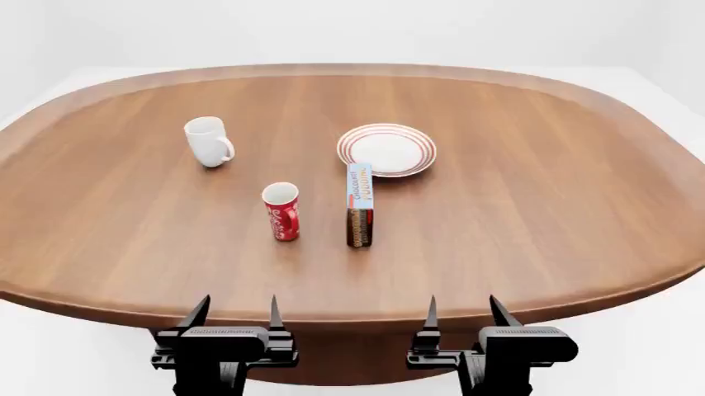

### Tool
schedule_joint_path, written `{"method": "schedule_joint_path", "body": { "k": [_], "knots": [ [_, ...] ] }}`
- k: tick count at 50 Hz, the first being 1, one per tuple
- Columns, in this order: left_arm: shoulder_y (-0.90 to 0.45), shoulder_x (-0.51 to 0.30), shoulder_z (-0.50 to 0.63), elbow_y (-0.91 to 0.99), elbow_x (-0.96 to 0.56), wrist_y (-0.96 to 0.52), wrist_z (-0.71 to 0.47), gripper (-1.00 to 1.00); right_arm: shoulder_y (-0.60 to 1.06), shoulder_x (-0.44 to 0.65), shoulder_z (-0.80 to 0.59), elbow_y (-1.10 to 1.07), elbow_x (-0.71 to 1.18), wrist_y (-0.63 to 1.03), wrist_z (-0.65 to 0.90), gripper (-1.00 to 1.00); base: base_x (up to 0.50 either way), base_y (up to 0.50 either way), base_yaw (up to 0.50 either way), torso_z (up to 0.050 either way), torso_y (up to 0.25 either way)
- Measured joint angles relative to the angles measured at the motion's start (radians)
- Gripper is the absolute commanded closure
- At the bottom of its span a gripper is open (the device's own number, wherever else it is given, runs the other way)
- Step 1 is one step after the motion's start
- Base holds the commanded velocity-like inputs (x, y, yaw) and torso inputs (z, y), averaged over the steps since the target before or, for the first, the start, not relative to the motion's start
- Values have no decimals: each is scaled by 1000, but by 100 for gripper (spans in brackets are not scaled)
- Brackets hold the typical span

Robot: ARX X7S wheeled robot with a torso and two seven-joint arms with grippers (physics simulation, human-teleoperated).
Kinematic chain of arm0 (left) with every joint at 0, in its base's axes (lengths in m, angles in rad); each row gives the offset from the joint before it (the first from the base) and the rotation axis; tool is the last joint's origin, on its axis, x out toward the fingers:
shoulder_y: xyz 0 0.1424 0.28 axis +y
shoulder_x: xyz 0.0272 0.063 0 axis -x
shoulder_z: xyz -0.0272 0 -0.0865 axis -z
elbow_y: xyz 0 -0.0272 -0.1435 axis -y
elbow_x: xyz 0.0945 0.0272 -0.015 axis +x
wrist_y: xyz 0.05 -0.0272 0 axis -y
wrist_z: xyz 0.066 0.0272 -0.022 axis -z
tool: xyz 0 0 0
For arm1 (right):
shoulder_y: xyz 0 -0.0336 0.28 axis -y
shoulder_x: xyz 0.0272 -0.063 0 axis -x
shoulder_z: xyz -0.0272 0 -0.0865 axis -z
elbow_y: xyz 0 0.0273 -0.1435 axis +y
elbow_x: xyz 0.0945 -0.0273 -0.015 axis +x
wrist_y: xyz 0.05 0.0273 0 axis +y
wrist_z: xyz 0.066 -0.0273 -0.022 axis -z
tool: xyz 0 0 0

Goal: Pick up the white mug and put it on the plate, and put the chocolate pudding to the right of the plate.

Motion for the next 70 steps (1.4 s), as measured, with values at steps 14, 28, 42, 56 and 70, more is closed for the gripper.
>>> {"method": "schedule_joint_path", "body": {
  "k": [14,28,42,56,70],
  "knots": [
    [1,-29,35,5,-26,-2,-29,-100,1,27,-37,4,25,-3,36,-100,0,0,0,0,0],
    [-1,-45,61,2,-26,-9,-43,-100,2,52,-75,16,50,-5,72,-100,0,0,0,0,0],
    [-5,-66,88,4,-32,-20,-69,-100,6,72,-102,24,70,0,104,-100,0,0,0,0,0],
    [18,-144,-5,392,-22,-94,-140,-100,16,116,8,-265,137,-112,182,-100,0,0,0,0,0],
    [51,-206,-175,676,6,-77,-227,-100,33,169,142,-504,235,-243,230,-100,0,0,0,0,0]
  ]
}}
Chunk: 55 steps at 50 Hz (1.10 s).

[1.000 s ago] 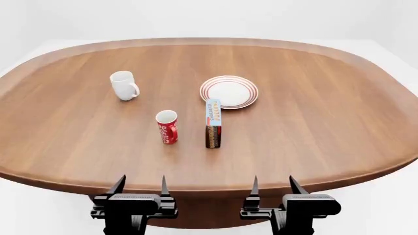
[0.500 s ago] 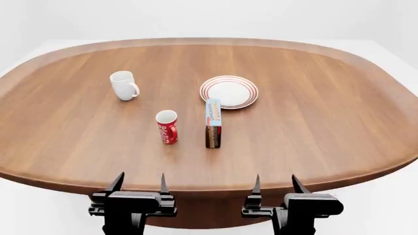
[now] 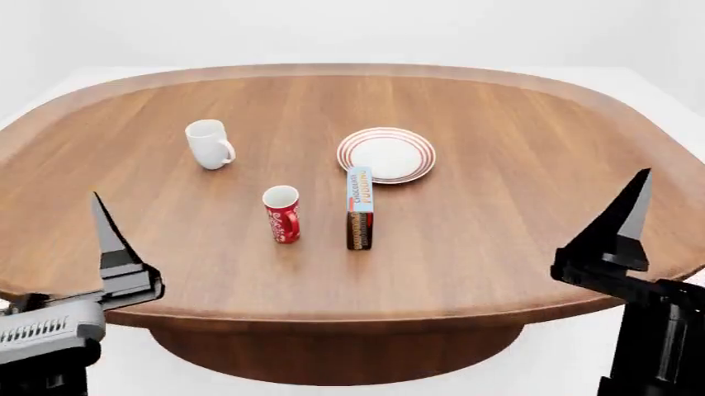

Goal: Pick up the white mug and put it on the plate, and put the chocolate pudding to the right of the plate.

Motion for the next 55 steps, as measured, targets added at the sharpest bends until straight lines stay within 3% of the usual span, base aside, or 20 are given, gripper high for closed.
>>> {"method": "schedule_joint_path", "body": {
  "k": [18,55],
  "knots": [
    [26,-32,-123,94,-17,16,-52,-100,-12,32,-3,-124,1,-76,-9,-100,443,-98,0,0,0],
    [29,-56,-110,91,-31,2,-67,-100,-34,72,-99,-134,-25,-78,-40,-100,500,68,0,0,0]
  ]
}}
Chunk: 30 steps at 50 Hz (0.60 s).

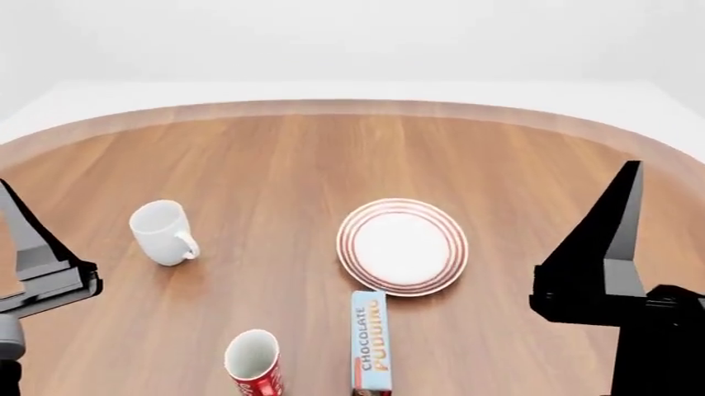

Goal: Pick up the white mug and put it on the plate, and put the chocolate pudding to the right of the plate.

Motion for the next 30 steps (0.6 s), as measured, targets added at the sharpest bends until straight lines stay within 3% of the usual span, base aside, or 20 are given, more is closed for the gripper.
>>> {"method": "schedule_joint_path", "body": {
  "k": [30],
  "knots": [
    [1,-10,20,-9,-2,2,-13,-100,-3,18,-9,5,44,14,20,-100,500,-69,0,0,1]
  ]
}}
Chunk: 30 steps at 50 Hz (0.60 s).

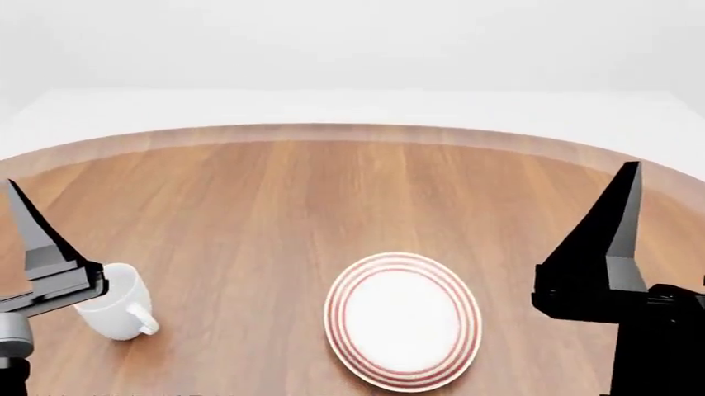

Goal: Pick up the white mug and put it on the plate, and put the chocolate pudding to the right of the plate.

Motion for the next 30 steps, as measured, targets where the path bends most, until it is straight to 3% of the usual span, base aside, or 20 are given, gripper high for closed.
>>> {"method": "schedule_joint_path", "body": {
  "k": [4,11,19,30],
  "knots": [
    [1,-2,1,0,-1,-1,-2,-100,-2,2,-4,-1,-8,-5,0,-100,407,-58,0,0,0],
    [0,-4,5,1,-7,-6,-3,-100,-4,3,-7,-4,-24,-9,5,-100,0,0,0,0,0],
    [-1,-7,10,-1,-22,-16,-2,-100,-6,6,-16,-6,-47,-17,6,-100,-9,406,0,0,0],
    [-6,-13,20,-5,-42,-40,2,-100,-5,9,-18,-2,-50,-14,16,-100,0,0,0,0,0]
  ]
}}
